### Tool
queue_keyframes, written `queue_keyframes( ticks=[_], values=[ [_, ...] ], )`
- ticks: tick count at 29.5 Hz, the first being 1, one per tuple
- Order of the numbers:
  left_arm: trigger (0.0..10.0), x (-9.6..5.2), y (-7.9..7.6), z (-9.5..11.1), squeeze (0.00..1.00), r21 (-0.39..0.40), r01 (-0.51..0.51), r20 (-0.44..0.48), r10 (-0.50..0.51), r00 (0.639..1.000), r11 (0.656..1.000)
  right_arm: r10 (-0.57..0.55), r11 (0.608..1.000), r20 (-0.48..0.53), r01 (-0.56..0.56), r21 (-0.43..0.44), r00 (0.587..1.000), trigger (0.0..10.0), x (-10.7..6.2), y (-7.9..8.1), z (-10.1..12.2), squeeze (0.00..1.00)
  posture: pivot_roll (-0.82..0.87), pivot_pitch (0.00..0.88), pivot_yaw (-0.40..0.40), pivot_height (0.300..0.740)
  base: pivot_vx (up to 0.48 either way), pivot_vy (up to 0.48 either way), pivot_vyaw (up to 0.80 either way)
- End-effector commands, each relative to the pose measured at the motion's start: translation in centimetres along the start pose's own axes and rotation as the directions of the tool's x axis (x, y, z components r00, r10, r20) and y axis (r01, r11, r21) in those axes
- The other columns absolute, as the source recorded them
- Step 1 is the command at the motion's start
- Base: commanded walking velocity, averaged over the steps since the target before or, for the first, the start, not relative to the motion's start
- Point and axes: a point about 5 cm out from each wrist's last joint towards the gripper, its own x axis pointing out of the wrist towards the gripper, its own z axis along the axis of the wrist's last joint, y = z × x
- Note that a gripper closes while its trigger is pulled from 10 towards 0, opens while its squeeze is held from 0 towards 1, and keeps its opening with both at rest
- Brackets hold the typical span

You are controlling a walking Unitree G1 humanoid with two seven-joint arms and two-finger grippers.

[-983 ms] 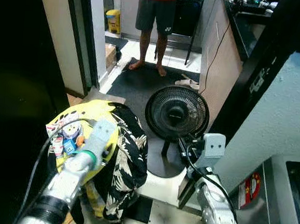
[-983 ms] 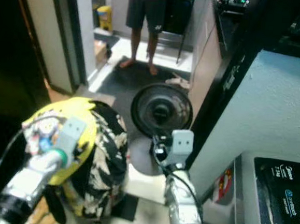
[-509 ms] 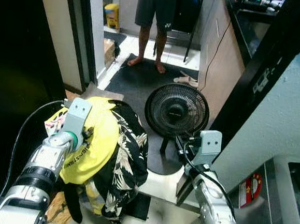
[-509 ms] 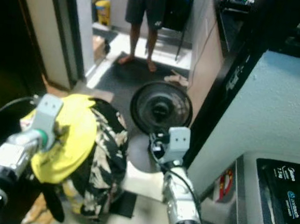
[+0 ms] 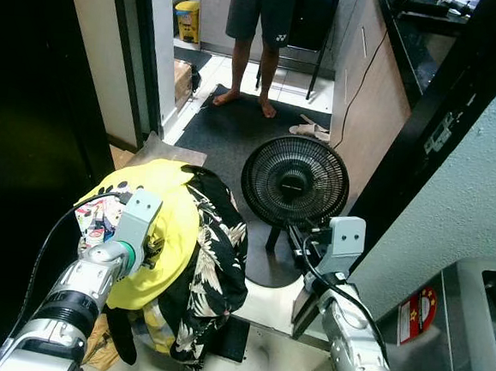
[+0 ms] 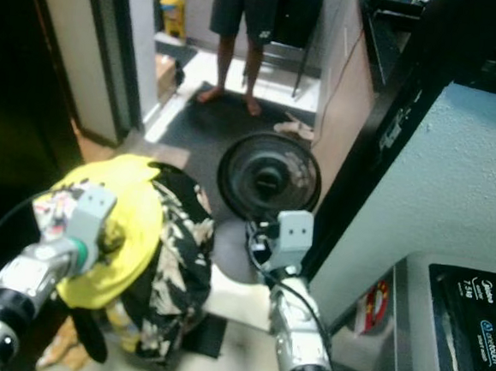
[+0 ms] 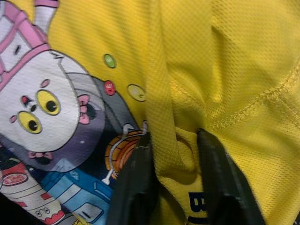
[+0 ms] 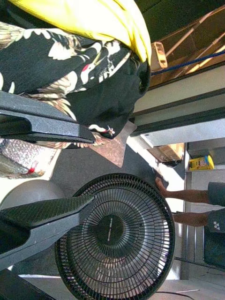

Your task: Clothes washing

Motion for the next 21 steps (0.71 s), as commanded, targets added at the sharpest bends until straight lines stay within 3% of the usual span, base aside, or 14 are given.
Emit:
queue_keyframes(
  ticks=[1, 7, 14, 15, 16, 17, 18, 19, 20, 21],
  values=[
    [0.0, 0.1, -0.3, -1.1, 0.00, -0.038, 0.009, -0.029, -0.010, 1.000, 0.999, -0.003, 1.000, -0.023, 0.003, 0.004, 1.000, 10.0, -0.3, 0.0, -0.6, 0.00, 0.01, 0.121, -0.005, 0.740, 0.000, 0.000, 0.00],
    [0.0, -0.4, -0.5, 0.8, 0.00, -0.043, 0.026, 0.069, -0.023, 0.997, 0.999, -0.009, 1.000, -0.019, 0.009, 0.004, 1.000, 10.0, -0.3, -0.1, -0.5, 0.00, 0.01, 0.116, 0.002, 0.740, 0.000, 0.000, 0.00],
    [0.0, -0.5, -0.7, 1.2, 0.00, -0.028, 0.027, 0.093, -0.024, 0.995, 0.999, -0.012, 1.000, -0.017, 0.012, 0.005, 1.000, 10.0, -0.3, -0.2, -0.5, 0.00, 0.01, 0.115, 0.004, 0.740, 0.000, 0.000, 0.00],
    [0.0, -1.0, -0.7, 2.4, 0.00, 0.018, 0.003, 0.185, -0.006, 0.983, 1.000, -0.015, 1.000, -0.008, 0.015, 0.006, 1.000, 10.0, -0.3, -0.2, -0.3, 0.00, 0.01, 0.110, 0.010, 0.740, 0.000, 0.000, 0.00],
    [0.0, -1.0, -0.7, 2.4, 0.00, 0.018, 0.003, 0.185, -0.006, 0.983, 1.000, -0.015, 1.000, -0.008, 0.015, 0.006, 1.000, 10.0, -0.3, -0.2, -0.3, 0.00, 0.01, 0.110, 0.010, 0.740, 0.000, 0.000, 0.00],
    [0.0, -2.0, -0.9, 4.6, 0.00, 0.058, -0.028, 0.320, 0.008, 0.947, 0.998, -0.020, 1.000, 0.012, 0.020, 0.008, 1.000, 10.0, -0.1, -0.3, 0.2, 0.00, 0.01, 0.104, 0.011, 0.740, 0.000, 0.000, 0.00],
    [0.0, -2.0, -0.9, 4.6, 0.00, 0.058, -0.028, 0.320, 0.008, 0.947, 0.998, -0.020, 1.000, 0.012, 0.020, 0.008, 1.000, 10.0, -0.1, -0.3, 0.2, 0.00, 0.01, 0.104, 0.011, 0.740, 0.000, 0.000, 0.00],
    [10.0, -4.8, -1.6, 9.4, 0.00, 0.064, -0.057, 0.560, 0.011, 0.828, 0.996, -0.023, 1.000, 0.073, 0.023, 0.010, 0.997, 10.0, 0.2, -0.3, 1.7, 0.00, 0.01, 0.104, 0.011, 0.740, 0.000, 0.000, 0.00],
    [10.0, -5.9, -1.8, 10.9, 0.00, 0.057, -0.056, 0.622, 0.009, 0.783, 0.997, -0.023, 1.000, 0.097, 0.022, 0.010, 0.995, 10.0, 0.3, -0.3, 2.3, 0.00, 0.01, 0.104, 0.011, 0.740, 0.000, 0.000, 0.00],
    [10.0, -5.9, -1.8, 10.9, 0.00, 0.057, -0.056, 0.622, 0.009, 0.783, 0.997, -0.023, 1.000, 0.097, 0.022, 0.010, 0.995, 10.0, 0.3, -0.3, 2.3, 0.00, 0.01, 0.104, 0.011, 0.740, 0.000, 0.000, 0.00]
  ],
)
